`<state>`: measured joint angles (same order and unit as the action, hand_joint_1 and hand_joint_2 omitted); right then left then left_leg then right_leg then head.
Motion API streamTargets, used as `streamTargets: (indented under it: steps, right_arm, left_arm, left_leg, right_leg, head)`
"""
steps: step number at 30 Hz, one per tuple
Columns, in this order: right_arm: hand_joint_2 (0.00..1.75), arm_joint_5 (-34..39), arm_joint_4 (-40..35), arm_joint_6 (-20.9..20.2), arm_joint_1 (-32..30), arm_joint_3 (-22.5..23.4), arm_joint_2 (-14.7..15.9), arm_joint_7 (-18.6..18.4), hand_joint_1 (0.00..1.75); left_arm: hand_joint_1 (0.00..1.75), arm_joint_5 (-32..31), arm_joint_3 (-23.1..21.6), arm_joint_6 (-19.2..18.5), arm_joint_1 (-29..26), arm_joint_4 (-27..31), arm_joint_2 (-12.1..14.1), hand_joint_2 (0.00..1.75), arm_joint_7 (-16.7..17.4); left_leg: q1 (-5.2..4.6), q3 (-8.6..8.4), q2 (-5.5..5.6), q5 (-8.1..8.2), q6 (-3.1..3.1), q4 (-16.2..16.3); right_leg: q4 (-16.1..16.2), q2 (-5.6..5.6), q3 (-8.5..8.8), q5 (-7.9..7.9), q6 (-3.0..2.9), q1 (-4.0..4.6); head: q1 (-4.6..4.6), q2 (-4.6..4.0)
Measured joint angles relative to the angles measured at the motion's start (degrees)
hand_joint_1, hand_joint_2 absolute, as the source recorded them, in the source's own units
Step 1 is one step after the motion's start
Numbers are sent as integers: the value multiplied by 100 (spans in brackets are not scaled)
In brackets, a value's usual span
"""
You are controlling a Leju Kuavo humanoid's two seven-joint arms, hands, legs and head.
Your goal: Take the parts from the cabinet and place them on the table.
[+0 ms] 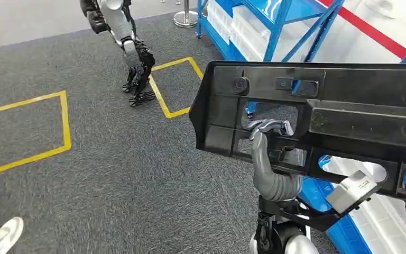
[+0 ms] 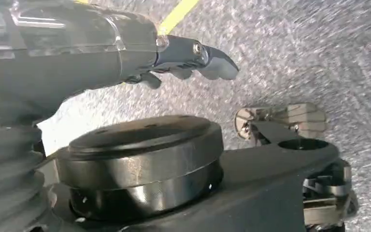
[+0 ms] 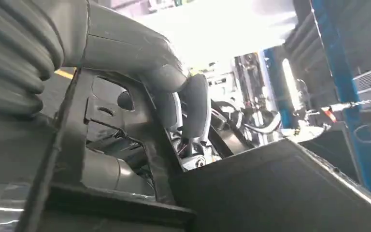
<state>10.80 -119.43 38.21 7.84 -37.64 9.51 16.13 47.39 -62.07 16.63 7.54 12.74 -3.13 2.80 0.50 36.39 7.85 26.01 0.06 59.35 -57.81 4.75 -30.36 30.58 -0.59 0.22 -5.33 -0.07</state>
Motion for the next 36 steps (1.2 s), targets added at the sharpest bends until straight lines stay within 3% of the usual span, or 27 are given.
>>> streamTargets:
  steps: [1, 2, 3, 4, 6, 7, 8, 10, 11, 12, 13, 14, 17, 18, 19, 20, 22, 23, 24, 26, 27, 28, 32, 33, 34, 35, 36]
  right_arm:
    - [175, 2, -2, 2, 5, -2, 2, 15, 175]
    - [175, 4, -2, 2, 14, 0, 0, 26, 175]
    - [175, 11, 0, 2, -1, -2, 0, 33, 175]
    - [175, 9, -9, 2, -5, 0, 4, 42, 175]
    - [175, 13, -2, 2, -28, 0, 18, 41, 175]
    - [175, 22, 2, 2, -48, -2, 22, 41, 175]
    - [175, 35, 2, 0, -53, -2, 22, 44, 175]
    - [175, 46, 4, -26, -46, -4, 22, 48, 175]
    - [175, 44, 4, -39, -39, -7, 22, 52, 175]
    - [175, 46, 2, -53, -28, -4, 22, 52, 175]
    - [175, 70, 2, -66, 5, -2, 22, 52, 175]
    - [175, 110, 2, -66, 51, -11, 22, 54, 175]
    - [175, 212, 4, -83, 106, -9, 17, 219, 175]
    - [175, 273, 7, -83, 105, -7, 15, 284, 175]
    - [175, 337, 7, -83, 71, -4, 15, 357, 175]
    - [175, 416, 9, -85, 0, -2, 17, 444, 175]
    - [175, 503, 39, -105, -168, 2, 20, 573, 175]
    - [175, 520, 59, -109, -232, 0, 22, 608, 175]
    - [175, 527, 74, -116, -268, 0, 24, 630, 175]
    - [175, 540, 79, -125, -292, 0, 24, 653, 175]
    - [175, 540, 77, -131, -294, 2, 24, 656, 175]
    - [175, 542, 79, -136, -298, 7, 24, 658, 175]
    - [175, 562, 77, -184, -267, 11, 20, 660, 175]
    - [175, 588, 79, -210, -242, 11, 9, 669, 175]
    - [175, 610, 92, -249, -239, 11, -15, 671, 175]
    - [175, 630, 98, -297, -234, 11, -33, 678, 175]
    - [175, 671, 118, -321, -236, 11, -44, 686, 175]
  left_arm:
    - [0, 0, 0, 9, -3, 0, 0, 175, 0]
    - [0, 0, 0, 15, -6, 0, 6, 175, 0]
    - [0, 0, 0, 28, -8, 0, 7, 175, -2]
    - [0, 9, 0, 31, 5, 0, 13, 175, -4]
    - [0, 9, 2, 31, 27, 0, 17, 175, -28]
    - [0, 9, 2, 31, 33, 0, 17, 175, -41]
    - [0, 9, 2, 33, 31, 0, 17, 175, -53]
    - [0, 9, 2, 68, 20, 0, 26, 175, -83]
    - [0, 11, 2, 87, 4, 0, 28, 175, -85]
    - [0, 31, 0, 125, -4, -2, 42, 175, -105]
    - [0, 81, 2, 166, -3, -4, 48, 175, -127]
    - [0, 149, 2, 216, -5, -4, 65, 175, -144]
    - [0, 160, 4, 208, -19, -20, 109, 175, -85]
    - [0, 160, 4, 210, -19, -22, 127, 175, -46]
    - [0, 160, 4, 219, -15, -24, 149, 175, 9]
    - [0, 146, 4, 232, 1, -26, 166, 175, 81]
    - [0, 135, 4, 243, 9, -26, 219, 175, 243]
    - [0, 131, 4, 243, -1, -28, 258, 175, 284]
    - [0, 129, 4, 238, -4, -28, 278, 175, 313]
    - [0, 90, 4, 238, 5, -28, 284, 175, 326]
    - [0, 81, 4, 240, 9, -28, 289, 175, 321]
    - [0, 79, 4, 243, 16, -28, 286, 175, 291]
    - [0, 57, 4, 238, -1, -28, 302, 175, 74]
    - [0, 57, 4, 240, -1, -28, 334, 175, 35]
    - [0, 57, 4, 243, -1, -28, 334, 175, 15]
    - [0, 61, 4, 249, 5, -28, 337, 175, 20]
    - [0, 70, 4, 249, 8, -28, 345, 175, 28]
  left_leg:
    - [-4, 11, 92, -33, -42, -23]
    - [-11, 29, -76, 8, -33, 40]
    - [-84, 98, -631, 150, -45, 153]
    - [-61, 252, -802, 403, -73, 481]
    - [-30, 608, -814, 827, -116, 1344]
    - [-11, 705, -804, 906, -145, 1632]
    - [5, 643, -806, 838, -165, 1608]
    - [18, 165, -879, 463, -181, 874]
    - [16, -167, -1038, 257, -180, 327]
    - [-28, -342, -1371, 333, -175, -20]
    - [-57, -341, -1432, 309, -96, -64]
    - [-71, -324, -1362, 305, -22, -53]
    - [-78, -290, -1150, 270, 70, -65]
    - [-57, -295, -1069, 252, 99, -75]
    - [-51, -289, -1010, 241, 128, -74]
    - [-53, -280, -913, 229, 149, -74]
    - [-75, -260, -728, 211, 176, -70]
    - [-91, -259, -628, 206, 184, -70]
    - [-105, -262, -540, 200, 191, -69]
    - [-120, -277, -363, 190, 192, -69]
    - [-118, -285, -290, 184, 185, -72]
    - [-125, -251, -238, 169, 160, -65]
    - [-64, -147, 28, 82, 22, -97]
    - [-94, -137, -259, 144, 30, -44]
    - [-130, -64, -715, 306, -14, 108]
    - [-100, 99, -837, 536, -55, 437]
    - [-75, 310, -846, 772, -89, 904]
  right_leg:
    - [32, -87, 15, -29, -25, 2]
    - [137, -215, 42, -102, -50, -53]
    - [186, -267, 66, -128, -76, -26]
    - [198, -366, 60, -146, -102, -14]
    - [186, -560, 34, -145, -101, -11]
    - [185, -672, 29, -144, -100, -13]
    - [184, -769, 26, -142, -97, -16]
    - [169, -911, 31, -125, -70, -21]
    - [143, -968, 35, -108, -44, -24]
    - [122, -1024, 34, -86, -7, -14]
    - [72, -1058, 18, -63, 38, 27]
    - [72, -1094, 14, -68, 53, 35]
    - [76, -1256, 36, -39, 98, 2]
    - [9, -964, 18, 54, 161, -24]
    - [-228, -706, -88, 238, 173, -44]
    - [-696, -577, -292, 483, 175, -45]
    - [-1598, -514, -728, 831, 158, -40]
    - [-1783, -506, -833, 813, 132, -35]
    - [-1665, -496, -798, 656, 97, -33]
    - [-816, -389, -436, 93, 7, -7]
    - [-272, -193, -198, -166, -38, 7]
    - [-78, 112, -105, -109, -69, -10]
    - [86, -130, -70, -138, -80, 10]
    - [190, -235, -32, -195, -77, -26]
    - [233, -297, -7, -211, -97, -17]
    - [235, -383, -10, -216, -104, -12]
    - [228, -476, -17, -214, -103, -13]
  head:
    - [4, 0]
    - [26, 0]
    - [81, 0]
    - [149, 0]
    - [190, 0]
    - [214, 0]
    - [225, 0]
    - [236, 0]
    - [245, 0]
    - [251, 0]
    - [264, 0]
    - [243, 0]
    - [227, 0]
    - [210, 0]
    - [184, 0]
    - [142, 0]
    - [83, 0]
    - [59, 0]
    - [39, 0]
    - [15, 0]
    - [11, 0]
    - [37, 0]
    - [13, 0]
    - [24, 0]
    - [72, 0]
    - [134, 0]
    - [157, 0]
